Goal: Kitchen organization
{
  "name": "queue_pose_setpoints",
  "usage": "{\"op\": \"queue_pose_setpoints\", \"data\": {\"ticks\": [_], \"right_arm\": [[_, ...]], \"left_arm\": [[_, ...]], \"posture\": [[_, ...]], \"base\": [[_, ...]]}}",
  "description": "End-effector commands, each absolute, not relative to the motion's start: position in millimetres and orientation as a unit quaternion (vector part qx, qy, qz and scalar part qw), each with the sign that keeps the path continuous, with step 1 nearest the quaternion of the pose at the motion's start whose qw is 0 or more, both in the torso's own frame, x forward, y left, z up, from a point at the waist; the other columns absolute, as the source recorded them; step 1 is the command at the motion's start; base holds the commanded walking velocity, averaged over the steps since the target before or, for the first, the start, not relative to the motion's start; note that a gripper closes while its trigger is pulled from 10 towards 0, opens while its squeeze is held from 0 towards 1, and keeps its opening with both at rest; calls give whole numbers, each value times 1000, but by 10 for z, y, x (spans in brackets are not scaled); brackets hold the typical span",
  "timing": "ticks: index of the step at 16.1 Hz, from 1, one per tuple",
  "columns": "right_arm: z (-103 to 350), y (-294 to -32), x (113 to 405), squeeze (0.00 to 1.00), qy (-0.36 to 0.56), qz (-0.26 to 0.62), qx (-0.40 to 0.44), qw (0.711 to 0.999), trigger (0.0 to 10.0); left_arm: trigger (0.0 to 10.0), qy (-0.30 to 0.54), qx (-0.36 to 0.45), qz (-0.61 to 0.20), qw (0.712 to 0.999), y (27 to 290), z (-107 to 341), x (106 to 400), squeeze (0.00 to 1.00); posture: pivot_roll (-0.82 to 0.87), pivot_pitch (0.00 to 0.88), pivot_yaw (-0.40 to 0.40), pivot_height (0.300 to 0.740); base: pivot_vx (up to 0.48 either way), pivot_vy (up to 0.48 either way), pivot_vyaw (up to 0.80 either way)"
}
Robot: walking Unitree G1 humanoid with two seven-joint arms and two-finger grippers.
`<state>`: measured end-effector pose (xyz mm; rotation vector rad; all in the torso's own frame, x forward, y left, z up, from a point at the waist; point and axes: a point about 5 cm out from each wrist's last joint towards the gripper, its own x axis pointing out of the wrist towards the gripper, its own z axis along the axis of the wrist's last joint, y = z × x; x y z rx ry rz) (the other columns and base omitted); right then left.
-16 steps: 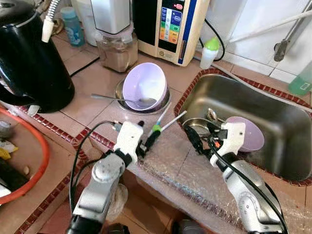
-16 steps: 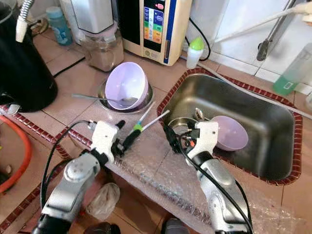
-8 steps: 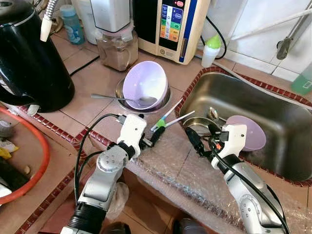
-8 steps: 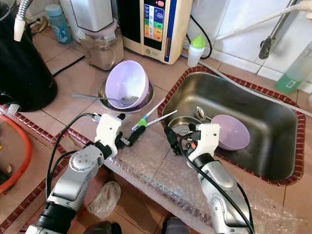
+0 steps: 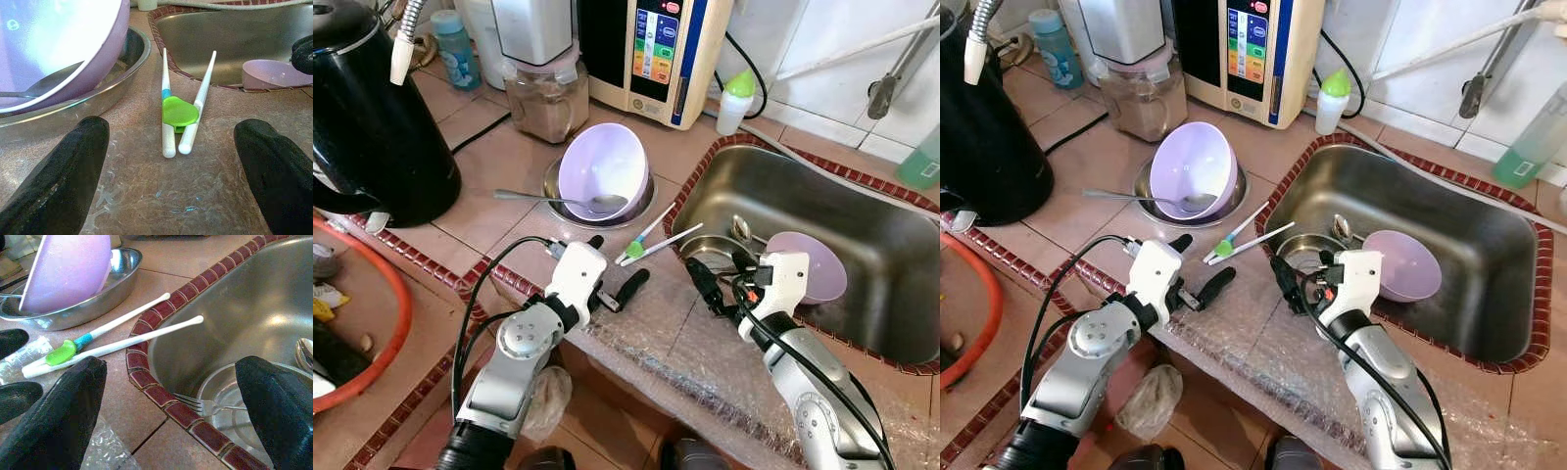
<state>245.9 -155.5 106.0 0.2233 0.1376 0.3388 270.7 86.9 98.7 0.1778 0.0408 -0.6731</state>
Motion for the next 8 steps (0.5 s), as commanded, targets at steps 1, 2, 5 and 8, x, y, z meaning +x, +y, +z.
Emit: {"op": "queue_pose_setpoints", "data": {"ticks": [1, 2, 5, 8], "right_arm": [[1069, -1560, 2450, 0, 68, 168, 107, 978, 10000], [1072, -1563, 2448, 0, 68, 168, 106, 978, 10000], [1077, -1575, 2435, 0, 69, 166, 105, 978, 10000], [1078, -1592, 2413, 0, 70, 165, 104, 978, 10000]], "left_arm": [[10000, 62, 96, -331, 936, 880, 814, 2691, 0], [10000, 55, 102, -330, 937, 865, 834, 2738, 0], [10000, 39, 107, -323, 939, 856, 915, 2898, 0], [10000, 34, 116, -325, 938, 864, 935, 3026, 0]], "posture": [[-149, 91, -6, 740], [-152, 96, -10, 740], [-160, 98, -10, 740], [-170, 100, -8, 740]], "base": [[0, 0, 0], [0, 0, 0], [0, 0, 0], [0, 0, 0]]}}
